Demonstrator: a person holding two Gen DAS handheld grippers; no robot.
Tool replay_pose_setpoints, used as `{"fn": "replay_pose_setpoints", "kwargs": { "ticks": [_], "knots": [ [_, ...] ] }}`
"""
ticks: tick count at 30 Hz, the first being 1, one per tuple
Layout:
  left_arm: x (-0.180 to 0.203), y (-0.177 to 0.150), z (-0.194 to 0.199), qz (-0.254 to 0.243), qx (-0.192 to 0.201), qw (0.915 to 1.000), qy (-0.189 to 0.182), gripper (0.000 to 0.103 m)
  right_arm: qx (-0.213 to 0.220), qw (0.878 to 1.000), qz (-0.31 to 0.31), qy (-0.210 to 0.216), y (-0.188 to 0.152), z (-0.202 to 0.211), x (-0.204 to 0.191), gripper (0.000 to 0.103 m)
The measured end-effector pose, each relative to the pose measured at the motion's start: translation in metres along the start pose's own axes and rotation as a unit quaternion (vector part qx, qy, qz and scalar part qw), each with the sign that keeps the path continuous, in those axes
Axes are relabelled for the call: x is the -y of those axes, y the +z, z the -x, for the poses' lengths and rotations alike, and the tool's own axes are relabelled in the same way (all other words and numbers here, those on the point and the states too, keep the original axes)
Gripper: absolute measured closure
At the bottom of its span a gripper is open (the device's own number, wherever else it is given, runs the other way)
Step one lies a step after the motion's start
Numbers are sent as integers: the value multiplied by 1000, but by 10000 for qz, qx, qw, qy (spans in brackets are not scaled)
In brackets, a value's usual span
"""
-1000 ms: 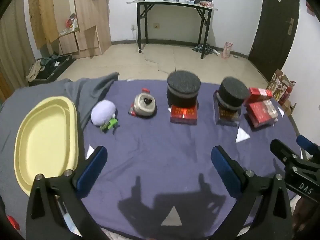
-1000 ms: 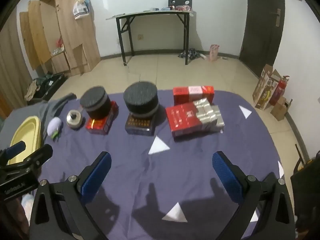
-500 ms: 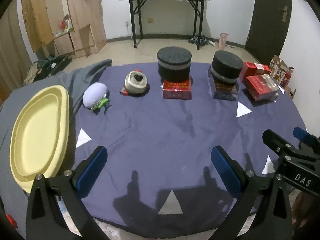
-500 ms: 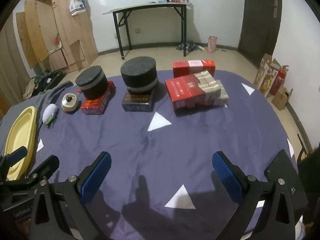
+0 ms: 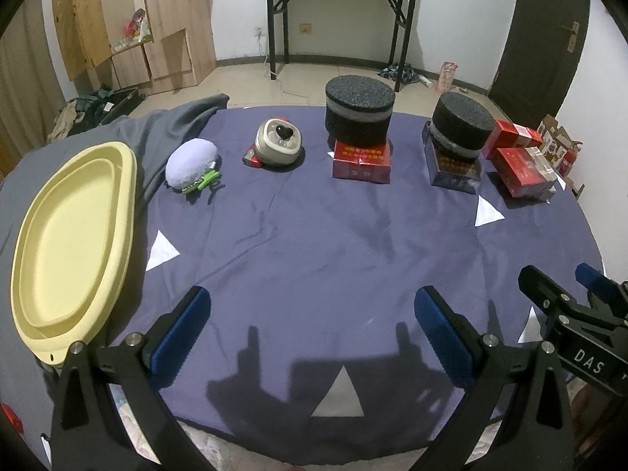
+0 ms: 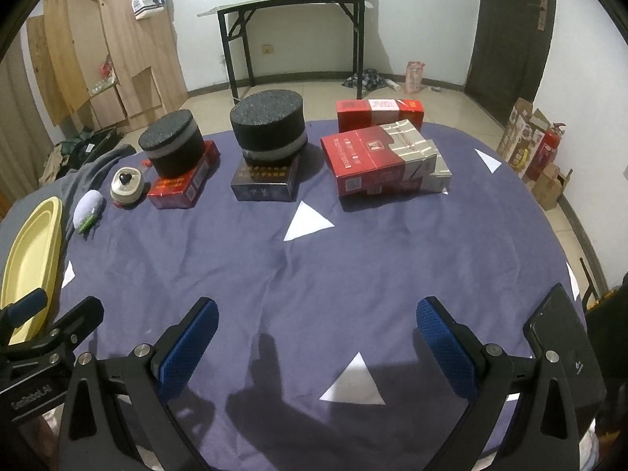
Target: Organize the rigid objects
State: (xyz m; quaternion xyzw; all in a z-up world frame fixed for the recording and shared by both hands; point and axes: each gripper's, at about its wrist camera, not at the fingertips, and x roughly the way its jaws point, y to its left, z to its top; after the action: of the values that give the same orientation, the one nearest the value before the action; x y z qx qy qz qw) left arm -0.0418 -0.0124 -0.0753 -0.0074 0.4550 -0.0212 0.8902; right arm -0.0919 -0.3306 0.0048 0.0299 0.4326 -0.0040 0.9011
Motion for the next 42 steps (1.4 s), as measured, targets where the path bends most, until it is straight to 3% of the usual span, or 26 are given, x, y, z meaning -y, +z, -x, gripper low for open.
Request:
{"fn": "replay_pose_setpoints", "kwargs": {
  "ticks": [42],
  "knots": [
    [6, -3, -2, -157, -51, 9998, 86, 0, -46, 9998, 182, -83, -2, -2, -9, 1]
  ]
}}
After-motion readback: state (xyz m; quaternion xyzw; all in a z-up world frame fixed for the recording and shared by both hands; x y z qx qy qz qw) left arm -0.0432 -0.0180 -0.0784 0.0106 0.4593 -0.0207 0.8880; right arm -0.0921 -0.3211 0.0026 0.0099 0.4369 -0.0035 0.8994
